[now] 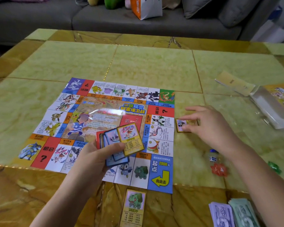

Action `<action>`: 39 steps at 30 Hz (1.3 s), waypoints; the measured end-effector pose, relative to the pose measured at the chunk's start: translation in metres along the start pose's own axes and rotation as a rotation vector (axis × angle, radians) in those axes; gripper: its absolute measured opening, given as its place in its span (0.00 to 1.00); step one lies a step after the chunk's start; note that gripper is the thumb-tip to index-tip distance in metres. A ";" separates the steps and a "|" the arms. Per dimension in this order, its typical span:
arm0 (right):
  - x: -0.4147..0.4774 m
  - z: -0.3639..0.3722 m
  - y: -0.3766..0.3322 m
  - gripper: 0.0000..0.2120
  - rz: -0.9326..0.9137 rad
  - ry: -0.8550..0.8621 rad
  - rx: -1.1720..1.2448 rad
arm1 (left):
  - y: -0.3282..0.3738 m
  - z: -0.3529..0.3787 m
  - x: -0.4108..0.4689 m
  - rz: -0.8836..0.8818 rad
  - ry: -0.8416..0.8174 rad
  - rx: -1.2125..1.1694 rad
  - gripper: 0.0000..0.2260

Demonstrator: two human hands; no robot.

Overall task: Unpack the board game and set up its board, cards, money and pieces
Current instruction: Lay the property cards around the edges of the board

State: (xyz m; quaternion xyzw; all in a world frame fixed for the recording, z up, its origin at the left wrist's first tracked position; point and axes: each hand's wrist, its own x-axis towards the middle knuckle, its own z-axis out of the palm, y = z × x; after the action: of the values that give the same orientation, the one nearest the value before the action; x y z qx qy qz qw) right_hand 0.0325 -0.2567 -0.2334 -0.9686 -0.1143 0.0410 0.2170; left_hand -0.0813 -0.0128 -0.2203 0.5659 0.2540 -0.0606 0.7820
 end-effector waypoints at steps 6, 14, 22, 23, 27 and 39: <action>0.007 0.005 0.001 0.15 -0.018 -0.014 -0.025 | 0.005 -0.009 0.009 -0.006 0.073 -0.050 0.12; 0.007 0.007 0.002 0.15 0.002 0.016 -0.020 | 0.003 -0.012 0.011 -0.024 0.065 -0.058 0.11; 0.003 0.006 -0.006 0.06 -0.001 0.192 0.193 | 0.004 -0.014 0.011 -0.014 0.036 -0.055 0.11; 0.001 0.004 -0.010 0.05 -0.008 0.226 0.236 | 0.004 -0.014 0.012 -0.007 0.030 -0.054 0.11; -0.006 -0.004 -0.032 0.05 -0.019 0.194 0.463 | 0.004 -0.015 0.012 0.004 0.021 -0.051 0.12; 0.002 0.028 -0.128 0.16 -0.141 -0.346 0.954 | 0.046 -0.061 0.008 0.067 -0.106 0.100 0.39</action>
State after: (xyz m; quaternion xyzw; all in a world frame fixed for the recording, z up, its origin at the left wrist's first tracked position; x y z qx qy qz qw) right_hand 0.0044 -0.1318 -0.2040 -0.7306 -0.1821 0.2337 0.6152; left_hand -0.0767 0.0607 -0.1984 0.6086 0.1900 -0.0768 0.7666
